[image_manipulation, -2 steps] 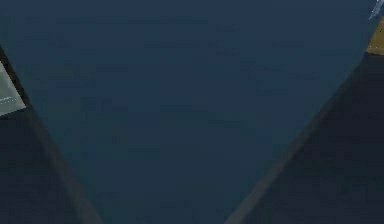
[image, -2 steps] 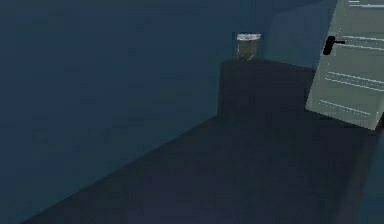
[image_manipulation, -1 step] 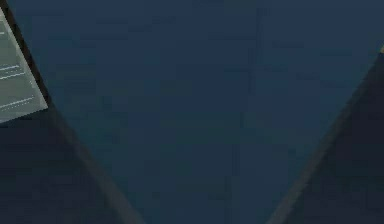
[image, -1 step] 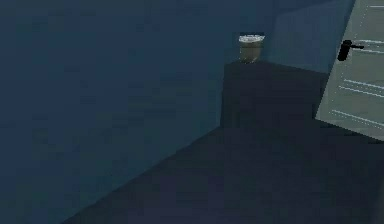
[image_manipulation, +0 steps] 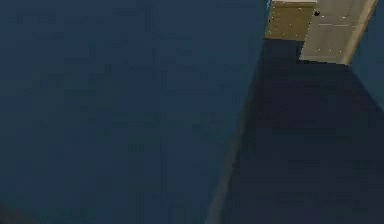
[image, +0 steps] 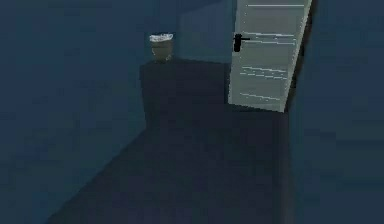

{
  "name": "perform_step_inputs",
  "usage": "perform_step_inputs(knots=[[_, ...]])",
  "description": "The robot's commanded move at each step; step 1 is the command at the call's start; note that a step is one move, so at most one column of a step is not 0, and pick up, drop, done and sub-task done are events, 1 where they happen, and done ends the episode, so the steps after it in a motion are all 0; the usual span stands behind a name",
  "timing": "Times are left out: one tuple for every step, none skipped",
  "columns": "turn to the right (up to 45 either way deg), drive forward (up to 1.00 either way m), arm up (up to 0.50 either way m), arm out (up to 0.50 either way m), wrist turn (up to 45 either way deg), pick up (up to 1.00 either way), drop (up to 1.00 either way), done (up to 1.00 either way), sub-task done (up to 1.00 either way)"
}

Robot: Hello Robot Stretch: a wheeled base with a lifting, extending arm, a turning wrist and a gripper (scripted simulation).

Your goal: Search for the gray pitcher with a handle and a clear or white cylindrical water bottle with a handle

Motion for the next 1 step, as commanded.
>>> perform_step_inputs(knots=[[0.0,1.0,0.0,0.0,0.0,0.0,0.0,0.0,0.0]])
